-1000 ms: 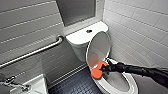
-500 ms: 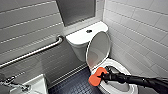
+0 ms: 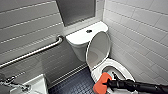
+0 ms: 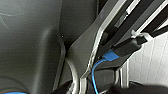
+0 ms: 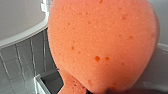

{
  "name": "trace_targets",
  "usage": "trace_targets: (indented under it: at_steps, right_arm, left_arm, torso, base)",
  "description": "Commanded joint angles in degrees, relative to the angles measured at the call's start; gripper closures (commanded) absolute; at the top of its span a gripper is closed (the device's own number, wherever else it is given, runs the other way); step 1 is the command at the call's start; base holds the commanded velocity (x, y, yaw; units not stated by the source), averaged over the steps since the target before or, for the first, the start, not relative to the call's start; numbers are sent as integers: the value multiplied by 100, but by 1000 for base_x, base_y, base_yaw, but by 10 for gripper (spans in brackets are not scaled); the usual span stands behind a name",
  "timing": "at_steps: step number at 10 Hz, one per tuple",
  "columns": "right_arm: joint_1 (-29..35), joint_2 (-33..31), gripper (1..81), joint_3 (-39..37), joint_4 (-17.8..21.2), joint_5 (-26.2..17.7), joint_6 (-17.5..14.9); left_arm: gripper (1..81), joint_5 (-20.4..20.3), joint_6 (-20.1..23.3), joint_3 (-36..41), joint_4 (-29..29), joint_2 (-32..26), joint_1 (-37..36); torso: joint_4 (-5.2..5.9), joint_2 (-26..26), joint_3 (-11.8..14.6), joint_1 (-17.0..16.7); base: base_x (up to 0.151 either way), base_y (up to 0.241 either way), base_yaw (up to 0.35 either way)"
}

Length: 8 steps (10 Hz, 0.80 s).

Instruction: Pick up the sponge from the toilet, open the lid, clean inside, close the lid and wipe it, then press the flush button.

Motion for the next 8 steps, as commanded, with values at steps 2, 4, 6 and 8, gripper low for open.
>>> trace_targets:
  at_steps: [2, 4, 6, 8]
  right_arm:
    - [74, -914, 811, 828, -153, -122, 59]
    - [-111, -1353, 811, 1092, -169, -122, 59]
    - [-365, -1845, 811, 1356, -153, 70, 68]
    - [-839, -2154, 811, 1366, -153, 404, 59]
  left_arm:
    - [10, 437, 35, 199, 65, -126, 120]
    - [10, 437, 35, 199, 66, -135, 112]
    - [10, 437, 35, 199, 66, -135, 112]
    - [10, 437, 44, 199, 127, -135, 120]
  torso:
    - [0, 0, 0, 0]
    - [0, 0, 0, 0]
    - [0, 0, 0, 0]
    - [2, 0, 0, 0]
  base:
    - [0, 0, 0]
    - [0, 0, 0]
    - [0, 0, 0]
    - [0, 0, 0]
